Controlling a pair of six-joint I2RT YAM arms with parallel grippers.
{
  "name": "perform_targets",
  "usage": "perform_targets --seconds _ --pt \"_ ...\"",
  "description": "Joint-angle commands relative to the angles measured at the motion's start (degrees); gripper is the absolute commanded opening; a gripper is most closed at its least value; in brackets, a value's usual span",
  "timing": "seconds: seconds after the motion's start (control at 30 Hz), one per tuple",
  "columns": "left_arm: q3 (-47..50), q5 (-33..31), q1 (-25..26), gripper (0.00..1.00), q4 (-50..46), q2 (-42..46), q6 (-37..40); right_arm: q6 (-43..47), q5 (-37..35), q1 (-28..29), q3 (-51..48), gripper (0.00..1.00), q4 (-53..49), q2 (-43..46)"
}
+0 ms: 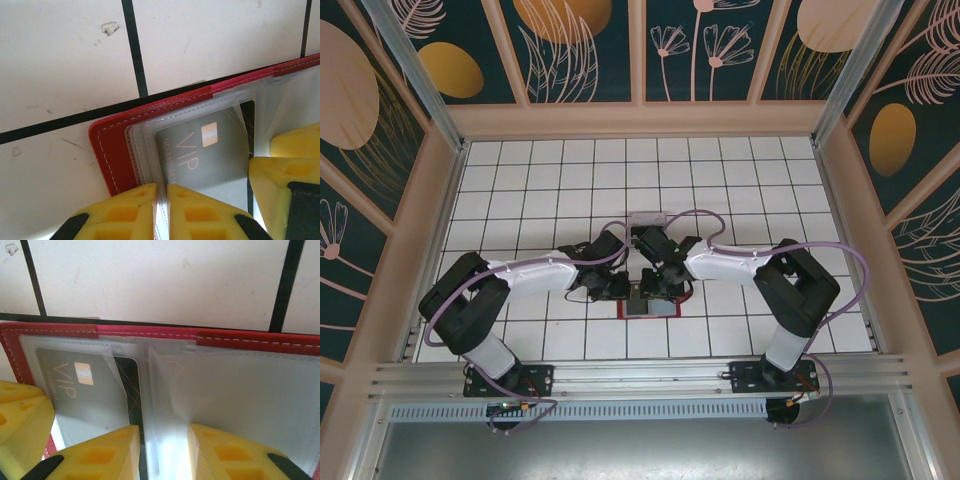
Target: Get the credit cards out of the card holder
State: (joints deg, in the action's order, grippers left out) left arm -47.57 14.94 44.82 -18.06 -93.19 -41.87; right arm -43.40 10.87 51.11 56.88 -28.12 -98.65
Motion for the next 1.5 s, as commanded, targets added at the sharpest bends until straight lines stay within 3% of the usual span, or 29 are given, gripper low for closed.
perform_targets --seconds 0.0,0.3,0.6,0.77,0.93,1.47 --pt "0.81 -1.14 0.42 0.16 -0.92 -0.59 -0.34 0.65 -2.77 0.49 0.51 0.30 -2.73 -1.38" --pt "0.65 -1.39 0.43 0.16 -1.40 -0.35 -0.46 0.26 -4.68 0.50 0.73 0.21 -4.24 -0.32" --pt "-0.74 -2.07 0.45 0.16 -2.82 0.28 -0.69 -0.37 -6.27 0.32 1.55 0.19 -5.02 3.99" --pt "-2.19 -2.70 0.48 0.17 -4.20 1.55 -1.05 -0.85 -2.33 -0.20 -0.69 0.24 -0.95 5.54" --pt "-4.05 -2.16 1.12 0.27 -5.32 1.98 -1.03 -1.89 3.32 -1.51 -5.10 0.26 6.01 6.72" --pt "-2.67 -3.36 1.70 0.26 -6.74 -3.88 0.43 -2.71 11.32 -5.00 -13.57 0.28 17.27 6.90"
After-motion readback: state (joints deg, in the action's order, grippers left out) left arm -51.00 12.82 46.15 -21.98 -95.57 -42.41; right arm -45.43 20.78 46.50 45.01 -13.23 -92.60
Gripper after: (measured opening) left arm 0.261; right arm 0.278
